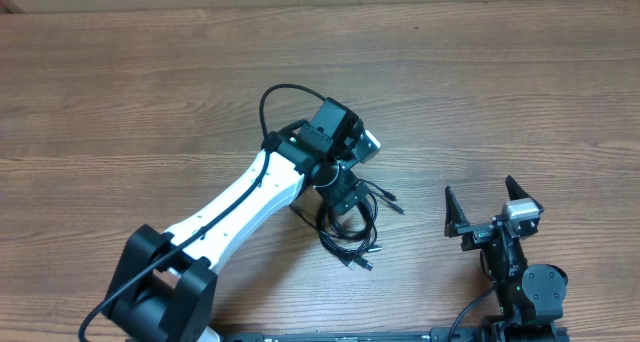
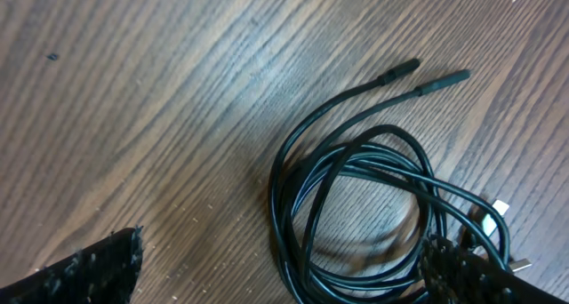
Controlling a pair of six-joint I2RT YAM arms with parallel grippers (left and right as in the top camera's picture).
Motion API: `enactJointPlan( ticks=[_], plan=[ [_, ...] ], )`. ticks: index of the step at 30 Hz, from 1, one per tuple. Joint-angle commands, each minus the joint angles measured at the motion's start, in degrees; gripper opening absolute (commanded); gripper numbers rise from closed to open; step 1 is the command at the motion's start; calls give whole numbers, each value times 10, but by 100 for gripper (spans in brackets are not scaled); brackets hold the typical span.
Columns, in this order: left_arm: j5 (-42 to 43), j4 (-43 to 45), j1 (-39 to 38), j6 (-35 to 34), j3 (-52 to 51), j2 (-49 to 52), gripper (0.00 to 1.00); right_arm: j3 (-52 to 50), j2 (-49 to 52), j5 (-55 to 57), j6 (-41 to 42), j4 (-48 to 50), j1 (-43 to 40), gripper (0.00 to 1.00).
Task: Untangle cables
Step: 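Move the left gripper forward over the black cable bundle, then close the left gripper on the black cable bundle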
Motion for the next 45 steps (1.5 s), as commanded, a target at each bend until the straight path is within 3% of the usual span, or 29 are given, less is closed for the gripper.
enactJointPlan(
  ticks=[1, 8, 23, 25, 30, 38, 42, 45],
  plan=[
    [3, -5, -2, -13, 15, 18, 100, -6, -6, -1, 2, 2, -2, 100],
    [3, -3, -2, 48, 15, 30, 100, -6, -6, -1, 2, 2, -2, 100],
    [1, 20, -4, 61, 15, 100, 98, -6, -6, -1, 2, 2, -2, 100],
    [1, 25, -4, 61, 16, 100, 93, -6, -6, -1, 2, 2, -2, 100],
    [4, 31, -4, 61, 15, 100, 57, -6, -6, -1, 2, 2, -2, 100],
    [18, 35, -4, 63, 15, 102, 51, -6, -6, -1, 2, 2, -2, 100],
    [18, 35, -4, 63, 14, 106, 37, -6, -6, -1, 2, 2, -2, 100],
    [19, 35, -4, 63, 14, 116, 33, -6, -6, -1, 2, 2, -2, 100]
  ],
)
